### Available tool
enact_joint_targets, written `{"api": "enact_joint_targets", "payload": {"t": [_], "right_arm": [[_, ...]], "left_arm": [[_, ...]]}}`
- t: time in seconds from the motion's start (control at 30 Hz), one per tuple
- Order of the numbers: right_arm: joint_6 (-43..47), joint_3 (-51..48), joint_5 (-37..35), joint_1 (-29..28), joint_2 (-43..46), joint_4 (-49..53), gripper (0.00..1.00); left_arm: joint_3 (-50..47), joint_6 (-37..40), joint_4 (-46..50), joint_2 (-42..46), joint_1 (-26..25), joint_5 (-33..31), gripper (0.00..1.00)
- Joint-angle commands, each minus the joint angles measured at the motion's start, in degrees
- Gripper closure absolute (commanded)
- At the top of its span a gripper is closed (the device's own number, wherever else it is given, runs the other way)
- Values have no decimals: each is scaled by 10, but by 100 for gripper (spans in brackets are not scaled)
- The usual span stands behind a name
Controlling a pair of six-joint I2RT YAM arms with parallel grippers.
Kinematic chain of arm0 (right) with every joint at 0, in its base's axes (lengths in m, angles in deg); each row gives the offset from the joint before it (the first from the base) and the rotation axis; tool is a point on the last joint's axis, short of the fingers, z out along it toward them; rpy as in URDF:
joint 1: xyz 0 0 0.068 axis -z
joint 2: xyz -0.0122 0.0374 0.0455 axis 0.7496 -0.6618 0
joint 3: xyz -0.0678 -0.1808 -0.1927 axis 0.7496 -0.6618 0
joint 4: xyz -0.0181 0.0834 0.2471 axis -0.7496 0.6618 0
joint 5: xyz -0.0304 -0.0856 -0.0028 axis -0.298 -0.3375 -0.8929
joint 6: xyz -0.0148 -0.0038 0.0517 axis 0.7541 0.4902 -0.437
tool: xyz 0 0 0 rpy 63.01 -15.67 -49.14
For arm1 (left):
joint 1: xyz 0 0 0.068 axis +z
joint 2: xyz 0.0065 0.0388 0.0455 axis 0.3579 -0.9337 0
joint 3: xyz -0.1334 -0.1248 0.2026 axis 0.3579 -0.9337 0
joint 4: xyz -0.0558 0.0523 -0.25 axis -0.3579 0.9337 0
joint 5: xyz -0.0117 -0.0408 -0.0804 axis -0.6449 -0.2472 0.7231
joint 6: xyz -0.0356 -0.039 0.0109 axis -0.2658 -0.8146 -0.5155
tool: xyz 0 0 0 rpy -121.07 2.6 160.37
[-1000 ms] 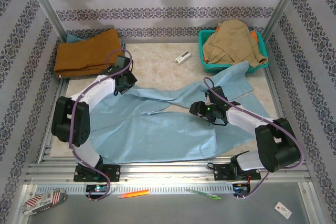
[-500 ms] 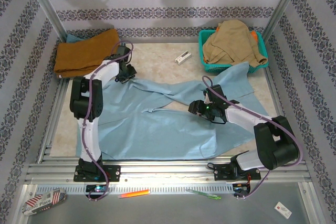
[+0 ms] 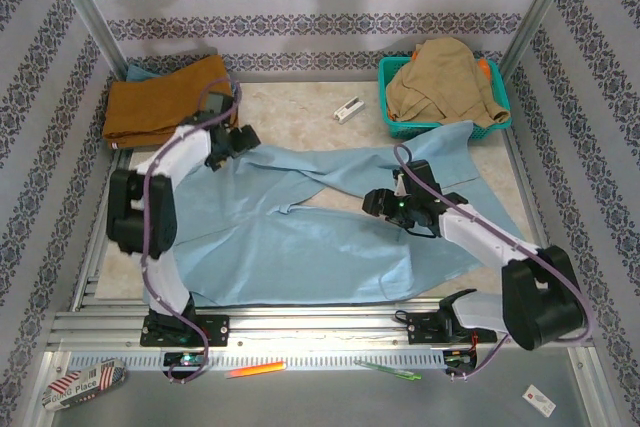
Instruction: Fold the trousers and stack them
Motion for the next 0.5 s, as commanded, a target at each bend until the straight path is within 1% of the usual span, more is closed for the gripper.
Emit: {"api": "enact_joint_targets", "payload": {"t": [0.0, 0.1, 0.17, 0.23, 0.33, 0.4, 0.47], "right_arm": [[23, 12, -35, 21, 40, 55, 34], [18, 2, -36, 61, 61, 75, 32], [17, -7, -28, 82, 70, 76, 32], [16, -12, -27, 98, 73, 80, 32], [14, -7, -16, 106, 66, 87, 32], [14, 1, -19, 107, 66, 97, 32], [15, 7, -30, 110, 72, 108, 32]], "left_arm": [[-160, -75, -51, 59, -70, -22, 7], [-288, -140, -121, 101, -112, -38, 8], [-349, -162, -160, 120, -113, -42, 9], [-382, -165, -173, 132, -108, -56, 9], [-395, -151, -168, 132, -76, -64, 10], [-398, -138, -168, 133, -38, -50, 11], [-399, -123, -164, 138, 14, -30, 12]]}}
